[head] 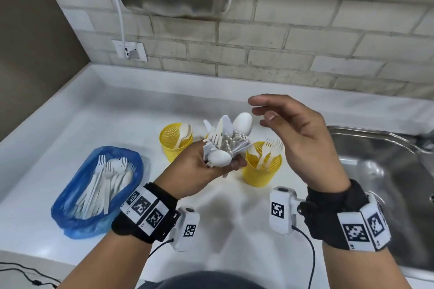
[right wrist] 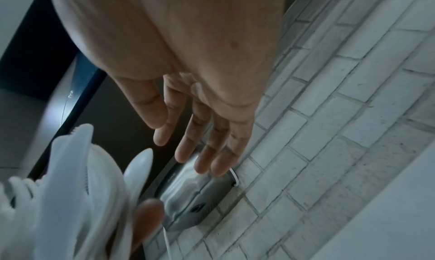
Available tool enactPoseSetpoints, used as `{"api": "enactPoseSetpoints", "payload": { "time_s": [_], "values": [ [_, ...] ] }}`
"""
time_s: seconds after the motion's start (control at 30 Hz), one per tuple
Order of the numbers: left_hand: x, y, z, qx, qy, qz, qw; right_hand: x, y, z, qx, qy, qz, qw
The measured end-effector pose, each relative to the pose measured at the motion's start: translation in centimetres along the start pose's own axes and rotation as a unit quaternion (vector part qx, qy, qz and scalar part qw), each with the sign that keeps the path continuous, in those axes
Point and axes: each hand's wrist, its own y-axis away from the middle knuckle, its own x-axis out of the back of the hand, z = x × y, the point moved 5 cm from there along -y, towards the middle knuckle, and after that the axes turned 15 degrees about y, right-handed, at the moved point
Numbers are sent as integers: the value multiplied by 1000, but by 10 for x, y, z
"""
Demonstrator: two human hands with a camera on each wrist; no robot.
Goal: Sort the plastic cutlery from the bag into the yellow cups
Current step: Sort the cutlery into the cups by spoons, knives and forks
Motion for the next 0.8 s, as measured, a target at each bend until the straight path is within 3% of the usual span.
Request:
{"api": "enactPoseSetpoints", "payload": {
  "time_s": [0.2, 0.3, 0.5, 0.8],
  "values": [
    [1, -4, 7, -3, 24, 10, 1000, -15, 3, 13, -30, 9, -34, 999],
    [3, -6, 8, -4, 10, 14, 1000, -21, 4, 12, -35, -16, -18, 999],
    [11, -9, 6, 1, 32, 4, 999, -29, 7, 2, 62, 73, -14, 995],
    [8, -15, -1, 7, 57, 15, 998, -24, 1, 6, 59, 133, 66, 987]
  ]
}}
